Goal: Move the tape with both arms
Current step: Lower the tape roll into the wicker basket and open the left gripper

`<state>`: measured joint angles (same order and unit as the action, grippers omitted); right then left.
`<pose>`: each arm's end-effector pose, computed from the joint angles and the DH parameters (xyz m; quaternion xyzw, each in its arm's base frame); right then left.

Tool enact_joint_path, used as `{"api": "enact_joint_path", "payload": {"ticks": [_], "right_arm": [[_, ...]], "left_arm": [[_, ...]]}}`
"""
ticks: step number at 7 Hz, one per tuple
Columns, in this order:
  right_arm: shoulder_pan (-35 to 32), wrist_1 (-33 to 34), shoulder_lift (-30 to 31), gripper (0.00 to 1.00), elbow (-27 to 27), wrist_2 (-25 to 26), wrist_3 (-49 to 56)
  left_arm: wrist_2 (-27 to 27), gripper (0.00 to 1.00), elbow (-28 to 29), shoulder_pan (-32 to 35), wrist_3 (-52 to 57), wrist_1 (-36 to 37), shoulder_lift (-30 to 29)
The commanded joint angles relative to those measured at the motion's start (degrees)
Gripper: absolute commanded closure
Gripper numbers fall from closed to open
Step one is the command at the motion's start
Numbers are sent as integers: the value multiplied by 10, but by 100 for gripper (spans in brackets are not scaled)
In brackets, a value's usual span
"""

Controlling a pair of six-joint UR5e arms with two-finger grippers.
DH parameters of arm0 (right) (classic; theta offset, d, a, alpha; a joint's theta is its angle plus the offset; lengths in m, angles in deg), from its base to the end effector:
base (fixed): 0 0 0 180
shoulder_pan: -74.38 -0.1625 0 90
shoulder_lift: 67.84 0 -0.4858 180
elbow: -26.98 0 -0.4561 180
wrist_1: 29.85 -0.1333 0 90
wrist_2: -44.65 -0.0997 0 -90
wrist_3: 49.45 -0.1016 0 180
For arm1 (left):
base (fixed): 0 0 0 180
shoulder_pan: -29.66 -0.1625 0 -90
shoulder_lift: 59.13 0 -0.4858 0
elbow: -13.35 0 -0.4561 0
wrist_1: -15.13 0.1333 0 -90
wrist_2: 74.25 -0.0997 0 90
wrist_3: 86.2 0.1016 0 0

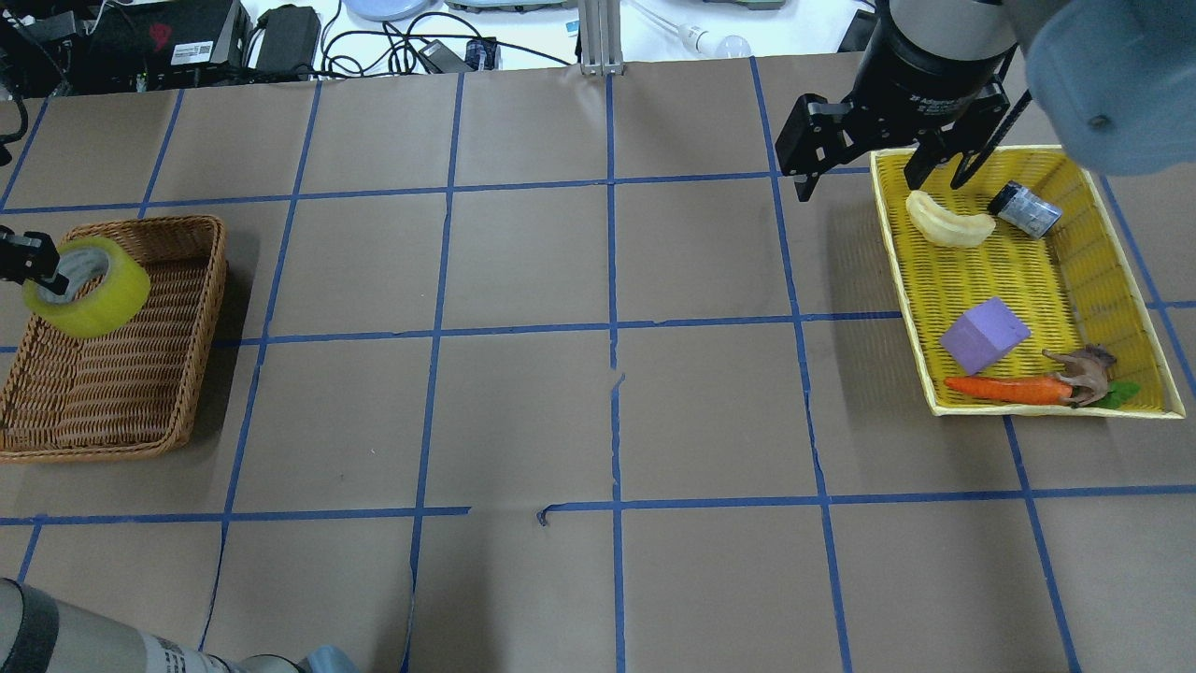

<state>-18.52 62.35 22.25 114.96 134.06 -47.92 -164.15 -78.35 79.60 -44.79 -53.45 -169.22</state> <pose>0.1626 -0.5546 0.5713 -0.0388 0.9985 -0.0375 0.0056 0.3415 -0.6136 0.3472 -0.0118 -0.9999 -0.0019 0.0028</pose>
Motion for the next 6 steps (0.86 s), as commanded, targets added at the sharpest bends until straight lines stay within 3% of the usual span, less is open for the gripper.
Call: {"api": "enact_joint_path", "payload": {"ticks": [1, 2, 3, 4, 5, 6], "right_arm": [[0, 0, 0, 0, 0, 0, 1], [0, 0, 0, 0, 0, -1, 1], [0, 0, 0, 0, 0, -1, 0], [0, 0, 0, 0, 0, -1, 0], [0, 0, 0, 0, 0, -1, 0], [0, 0, 0, 0, 0, -1, 0]], "left_arm": [[0, 100, -22, -22, 9, 33, -21], [-1, 91, -23, -23, 9, 34, -25], [-1, 72, -22, -23, 8, 34, -25], [-1, 10, -22, -23, 5, 33, -22], [-3, 0, -20, -23, 5, 33, -15], [-3, 0, -16, -23, 5, 28, -11]]}}
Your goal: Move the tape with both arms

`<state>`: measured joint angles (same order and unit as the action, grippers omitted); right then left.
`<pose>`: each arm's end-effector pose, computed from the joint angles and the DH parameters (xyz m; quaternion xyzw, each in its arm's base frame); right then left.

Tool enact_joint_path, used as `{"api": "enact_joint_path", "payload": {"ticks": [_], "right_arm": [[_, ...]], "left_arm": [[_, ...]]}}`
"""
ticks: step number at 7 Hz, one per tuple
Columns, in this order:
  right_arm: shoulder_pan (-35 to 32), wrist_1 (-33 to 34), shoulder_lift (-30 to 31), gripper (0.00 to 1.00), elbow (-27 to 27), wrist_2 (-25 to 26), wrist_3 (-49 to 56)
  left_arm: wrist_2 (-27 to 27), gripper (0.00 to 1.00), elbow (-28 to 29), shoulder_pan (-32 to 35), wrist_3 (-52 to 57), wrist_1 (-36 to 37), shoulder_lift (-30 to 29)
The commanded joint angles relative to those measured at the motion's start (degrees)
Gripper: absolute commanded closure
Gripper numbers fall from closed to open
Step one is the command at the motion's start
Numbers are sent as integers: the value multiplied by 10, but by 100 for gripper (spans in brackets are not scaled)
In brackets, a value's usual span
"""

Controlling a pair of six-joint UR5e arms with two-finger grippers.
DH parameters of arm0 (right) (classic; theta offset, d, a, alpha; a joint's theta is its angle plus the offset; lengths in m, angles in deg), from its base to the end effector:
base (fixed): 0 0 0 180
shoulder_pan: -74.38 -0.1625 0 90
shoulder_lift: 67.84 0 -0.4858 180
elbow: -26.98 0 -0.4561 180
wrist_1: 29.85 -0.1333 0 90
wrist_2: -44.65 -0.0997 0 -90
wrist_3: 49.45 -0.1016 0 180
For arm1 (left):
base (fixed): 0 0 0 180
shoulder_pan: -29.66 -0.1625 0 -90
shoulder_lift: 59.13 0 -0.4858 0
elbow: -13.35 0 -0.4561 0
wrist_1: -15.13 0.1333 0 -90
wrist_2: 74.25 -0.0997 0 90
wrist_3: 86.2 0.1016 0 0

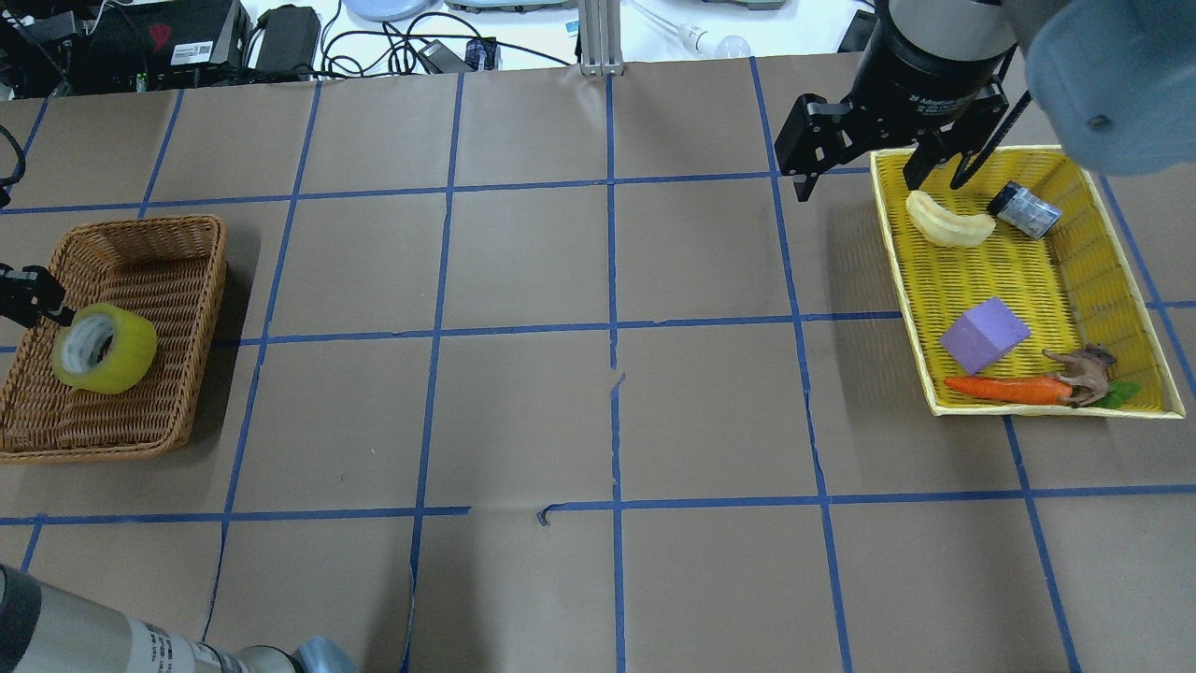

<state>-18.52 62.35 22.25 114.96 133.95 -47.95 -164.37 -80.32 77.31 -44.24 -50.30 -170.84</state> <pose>0.1628 -0.5546 0.5713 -0.0386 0.9985 -0.0375 0.0066 0.3665 -0.5996 0.3153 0.0034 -1.0000 -0.0059 0.0040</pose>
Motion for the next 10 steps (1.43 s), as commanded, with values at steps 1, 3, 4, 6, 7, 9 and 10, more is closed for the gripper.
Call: {"api": "enact_joint_path", "payload": {"ticks": [1, 3, 4, 6, 7, 9, 10], "right_arm": [[0, 0, -1, 0, 0, 1, 0], [0, 0, -1, 0, 0, 1, 0], [0, 0, 0, 0, 0, 2, 1], [0, 0, -1, 0, 0, 1, 1], [0, 0, -1, 0, 0, 1, 1], [0, -1, 0, 0, 0, 1, 1], [0, -1, 0, 0, 0, 0, 1]], "left_arm": [[-2, 0, 4, 0, 0, -5, 8], [-48, 0, 7, 15, -13, -12, 43], [-50, 0, 8, 29, -66, -40, 71], [-46, 0, 40, 67, -165, -158, 141], [-40, 0, 63, 122, -240, -214, 162], [-39, 0, 67, 245, -364, -225, 195], [-40, 0, 61, 297, -420, -225, 204]]}}
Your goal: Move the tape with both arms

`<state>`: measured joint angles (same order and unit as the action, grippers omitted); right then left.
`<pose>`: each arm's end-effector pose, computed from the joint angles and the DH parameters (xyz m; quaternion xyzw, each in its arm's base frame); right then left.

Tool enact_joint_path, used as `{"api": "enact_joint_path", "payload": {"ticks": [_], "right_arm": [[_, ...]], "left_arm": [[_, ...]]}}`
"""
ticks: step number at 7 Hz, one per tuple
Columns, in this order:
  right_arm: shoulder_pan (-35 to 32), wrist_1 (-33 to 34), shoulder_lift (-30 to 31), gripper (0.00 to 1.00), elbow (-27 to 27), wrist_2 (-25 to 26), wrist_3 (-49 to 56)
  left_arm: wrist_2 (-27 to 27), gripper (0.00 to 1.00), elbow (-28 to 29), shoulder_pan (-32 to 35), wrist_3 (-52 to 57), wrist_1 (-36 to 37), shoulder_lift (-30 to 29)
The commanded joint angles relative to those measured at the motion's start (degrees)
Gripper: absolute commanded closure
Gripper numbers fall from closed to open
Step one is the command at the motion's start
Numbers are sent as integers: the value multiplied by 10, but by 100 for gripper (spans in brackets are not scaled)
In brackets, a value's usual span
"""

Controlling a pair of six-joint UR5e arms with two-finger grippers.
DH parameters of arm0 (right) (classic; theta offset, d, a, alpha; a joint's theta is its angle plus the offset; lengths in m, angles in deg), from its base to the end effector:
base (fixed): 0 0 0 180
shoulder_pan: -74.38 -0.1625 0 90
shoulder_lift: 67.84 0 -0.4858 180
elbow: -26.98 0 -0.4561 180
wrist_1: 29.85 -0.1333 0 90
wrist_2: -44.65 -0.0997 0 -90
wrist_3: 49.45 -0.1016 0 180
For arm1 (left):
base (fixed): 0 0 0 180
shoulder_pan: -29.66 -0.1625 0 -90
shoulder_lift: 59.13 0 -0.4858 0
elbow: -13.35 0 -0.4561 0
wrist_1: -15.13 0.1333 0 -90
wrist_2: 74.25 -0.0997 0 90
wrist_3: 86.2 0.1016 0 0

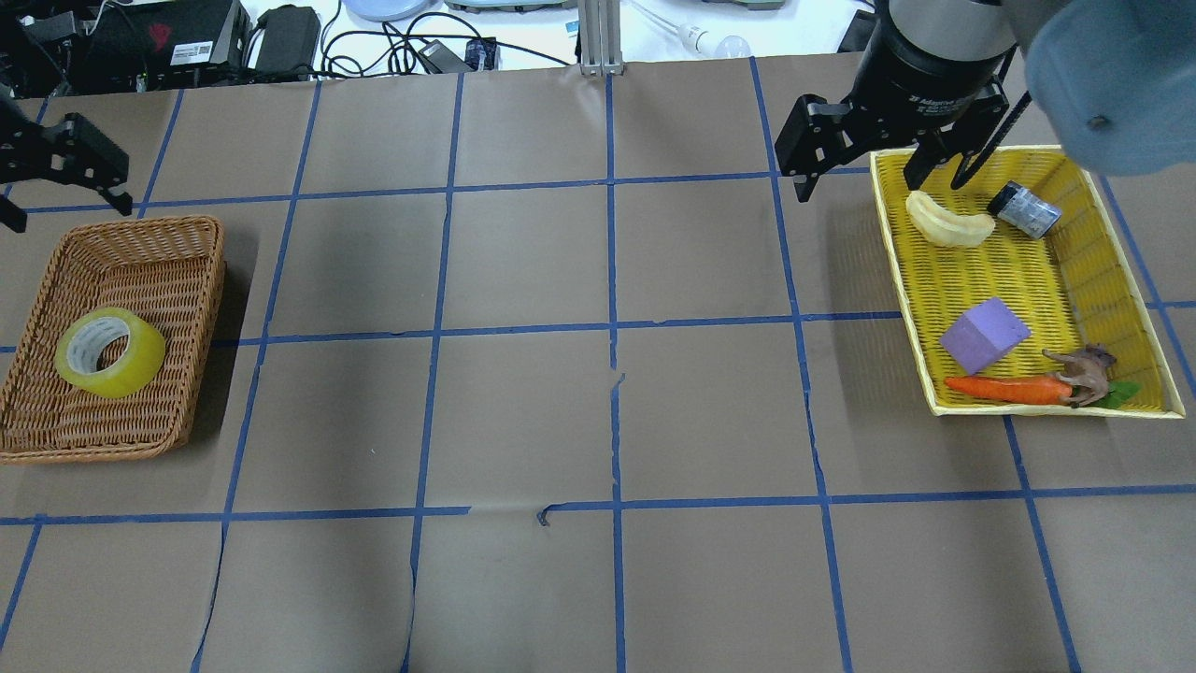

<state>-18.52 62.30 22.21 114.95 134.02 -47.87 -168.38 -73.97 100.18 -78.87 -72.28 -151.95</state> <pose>0.1627 -0.5548 0.5709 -0.0393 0.9985 -0.0368 0.0059 0.0760 -0.5925 0.5496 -0.1065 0.9934 -0.0124 0.0400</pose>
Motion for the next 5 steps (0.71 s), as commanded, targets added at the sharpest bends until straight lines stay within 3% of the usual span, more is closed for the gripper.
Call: {"api": "enact_joint_path", "payload": {"ticks": [1, 5], "right_arm": [[0, 0, 0, 0, 0, 0, 0], [0, 0, 0, 0, 0, 0, 0]], "left_arm": [[3, 0, -6, 114, -103, -4, 12], [3, 0, -6, 202, -135, 10, -5]]}}
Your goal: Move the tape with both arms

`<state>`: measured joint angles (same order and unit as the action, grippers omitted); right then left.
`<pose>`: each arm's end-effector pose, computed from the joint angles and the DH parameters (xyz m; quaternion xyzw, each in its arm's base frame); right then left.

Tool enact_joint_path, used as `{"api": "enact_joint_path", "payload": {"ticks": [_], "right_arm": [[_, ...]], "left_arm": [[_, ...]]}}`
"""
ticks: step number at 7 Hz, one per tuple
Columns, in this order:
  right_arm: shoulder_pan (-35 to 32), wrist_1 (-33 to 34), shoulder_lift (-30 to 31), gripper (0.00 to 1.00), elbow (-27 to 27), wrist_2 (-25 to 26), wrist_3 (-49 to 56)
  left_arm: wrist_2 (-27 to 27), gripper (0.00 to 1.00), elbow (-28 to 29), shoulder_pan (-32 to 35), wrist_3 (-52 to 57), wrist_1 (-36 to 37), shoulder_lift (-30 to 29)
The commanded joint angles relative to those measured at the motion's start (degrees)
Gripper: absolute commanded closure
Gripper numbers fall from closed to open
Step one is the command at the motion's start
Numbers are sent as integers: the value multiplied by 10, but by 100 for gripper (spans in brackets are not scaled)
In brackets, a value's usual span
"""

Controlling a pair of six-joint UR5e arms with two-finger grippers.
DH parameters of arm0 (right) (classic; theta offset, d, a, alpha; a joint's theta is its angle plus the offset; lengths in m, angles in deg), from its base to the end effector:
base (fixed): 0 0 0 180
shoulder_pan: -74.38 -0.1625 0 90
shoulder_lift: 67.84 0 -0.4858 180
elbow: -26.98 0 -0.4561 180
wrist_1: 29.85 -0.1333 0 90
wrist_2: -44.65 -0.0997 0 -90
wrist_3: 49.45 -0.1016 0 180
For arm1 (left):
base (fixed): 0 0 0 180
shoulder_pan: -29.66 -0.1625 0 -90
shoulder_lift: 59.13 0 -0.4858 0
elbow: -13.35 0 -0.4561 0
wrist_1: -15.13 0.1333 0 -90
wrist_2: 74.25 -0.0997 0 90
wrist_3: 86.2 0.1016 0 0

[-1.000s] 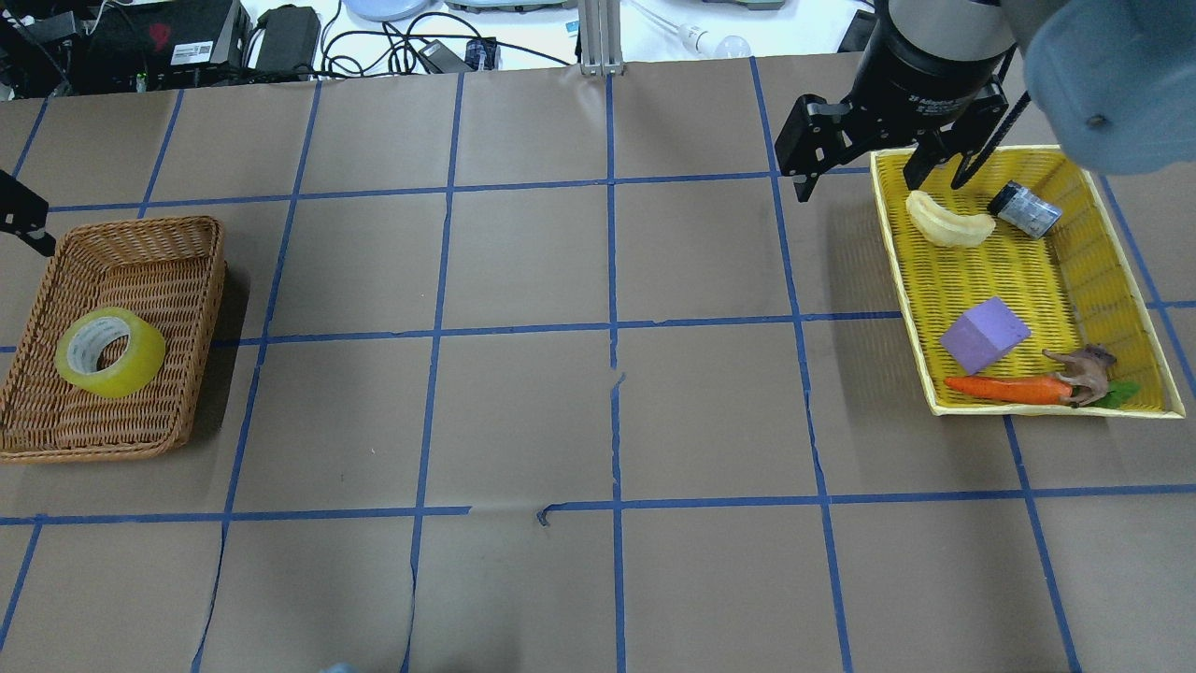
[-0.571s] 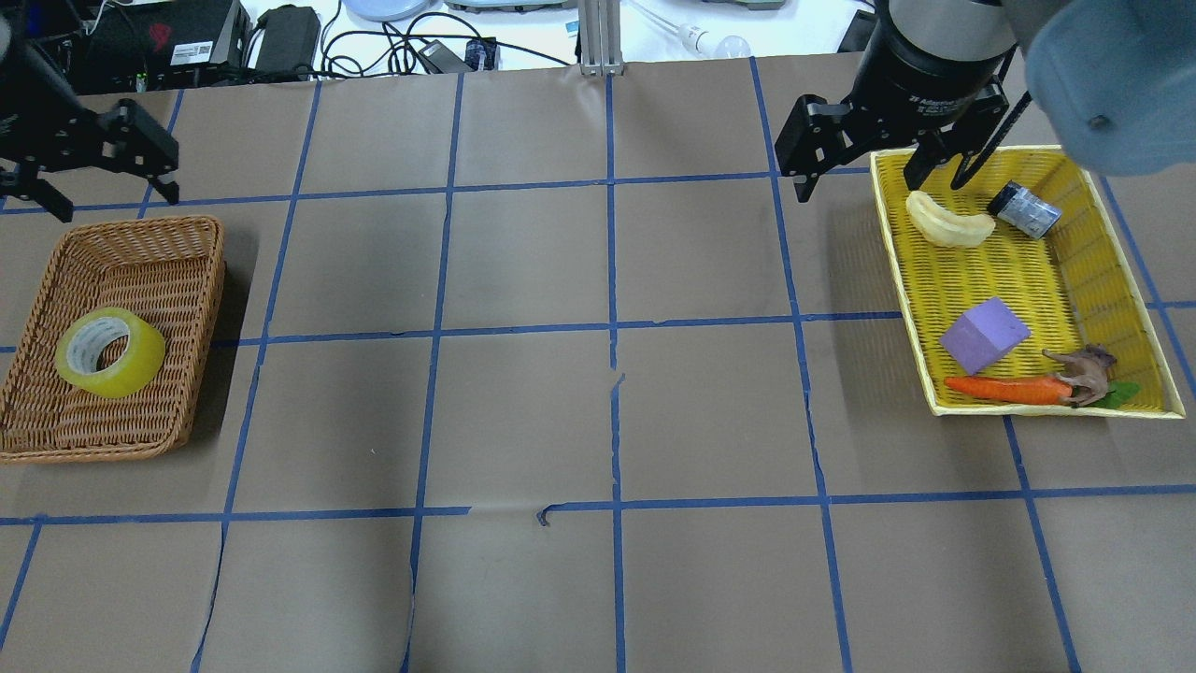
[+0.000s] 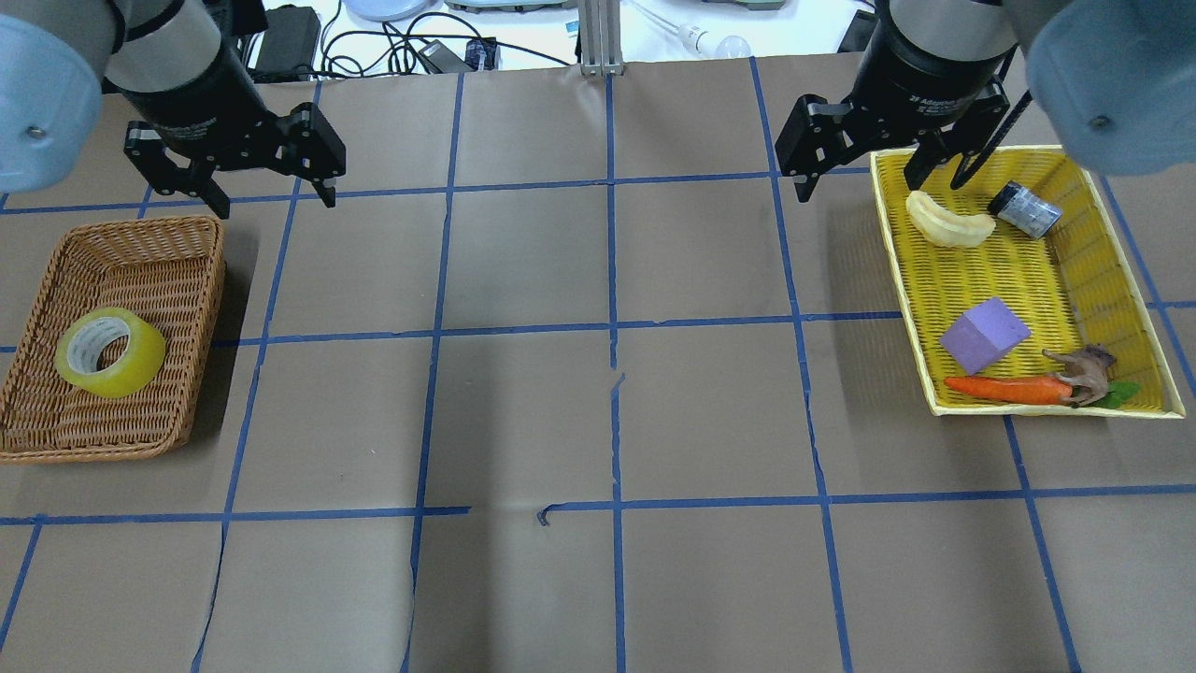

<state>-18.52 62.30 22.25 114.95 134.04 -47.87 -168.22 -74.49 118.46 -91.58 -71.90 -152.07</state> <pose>0.1626 -0.5545 0.5713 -0.0393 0.9985 -0.0372 0.0057 -0.1140 -0.5870 0.5440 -0.0580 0.9975 -0.0203 0.0339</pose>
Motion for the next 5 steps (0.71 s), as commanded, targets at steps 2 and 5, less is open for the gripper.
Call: {"api": "enact_joint_path", "payload": {"ticks": [2, 5], "right_arm": [[0, 1, -1, 0, 0, -1, -1], [0, 1, 0, 0, 0, 0, -1]], "left_arm": [[28, 0, -2, 21, -9, 6, -5], [28, 0, -9, 21, -3, 8, -4]]}}
